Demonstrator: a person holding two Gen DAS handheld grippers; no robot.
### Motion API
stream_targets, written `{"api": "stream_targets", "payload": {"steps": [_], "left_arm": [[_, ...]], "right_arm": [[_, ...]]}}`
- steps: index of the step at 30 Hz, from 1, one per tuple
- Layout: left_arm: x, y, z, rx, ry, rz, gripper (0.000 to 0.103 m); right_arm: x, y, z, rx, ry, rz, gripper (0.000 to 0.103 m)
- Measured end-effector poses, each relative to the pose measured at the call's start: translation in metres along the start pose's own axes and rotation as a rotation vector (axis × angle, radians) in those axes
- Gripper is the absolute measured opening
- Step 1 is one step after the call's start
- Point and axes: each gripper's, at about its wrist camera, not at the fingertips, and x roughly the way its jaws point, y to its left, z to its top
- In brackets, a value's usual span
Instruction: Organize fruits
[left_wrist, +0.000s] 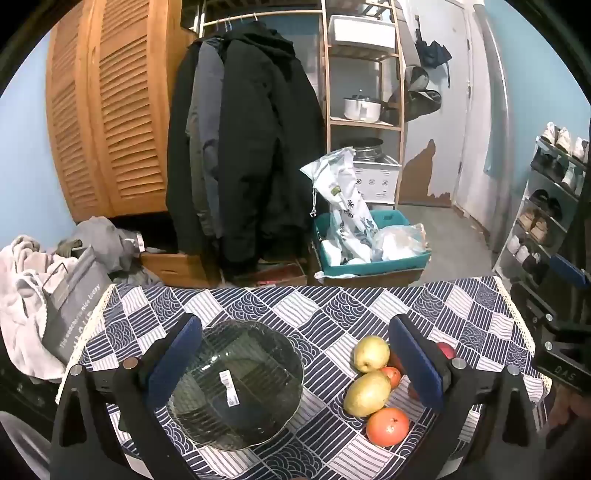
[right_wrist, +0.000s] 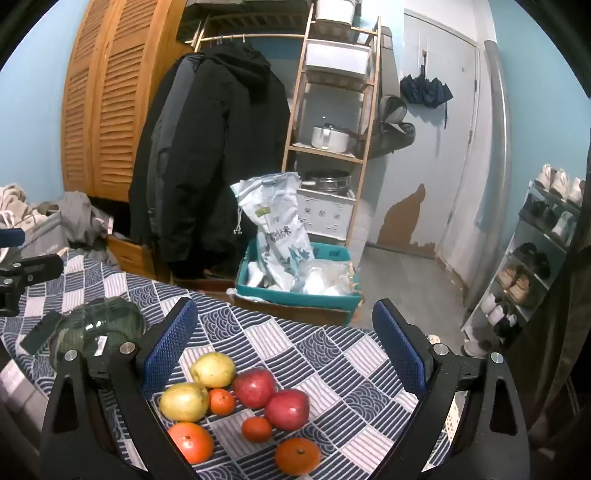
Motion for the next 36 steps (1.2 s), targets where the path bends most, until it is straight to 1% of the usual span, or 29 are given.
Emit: {"api": "stream_targets", "payload": {"steps": [7, 13, 14, 29, 33, 35, 36], "left_arm": [[0.0, 0.0, -0.001, 0.011, 0.006, 0.01, 0.102], [-0.002, 0.0, -0.009, 0.004, 0.001, -0.008, 0.102], [0.003, 0.003, -0.007, 0.002, 0.007, -0.008, 0.102], [0.001, -0.001, -0.005, 0.008, 0.003, -0.019, 0.102], [0.0, -0.001, -0.004, 0.0, 0.0, -0.024, 0.102], [-0.001, -0.001, -0.004, -0.002, -0.001, -0.025, 0.102], [-0.001, -0.001, -0.004, -0.002, -0.001, -0.025, 0.102]], "right_arm": [[0.0, 0.0, 0.001, -0.003, 0.001, -0.002, 0.094], [0.001, 0.0, 0.0, -0.005, 0.003, 0.001, 0.094], [0.001, -0.001, 0.0, -0.005, 0.004, 0.001, 0.094], [0.0, -0.005, -0.005, -0.004, 0.004, -0.003, 0.094], [0.001, -0.01, -0.01, -0.01, 0.006, -0.005, 0.094], [0.0, -0.01, -0.01, -0.008, 0.007, -0.004, 0.094], [0.001, -0.004, -0.007, -0.013, 0.008, -0.007, 0.094]]}}
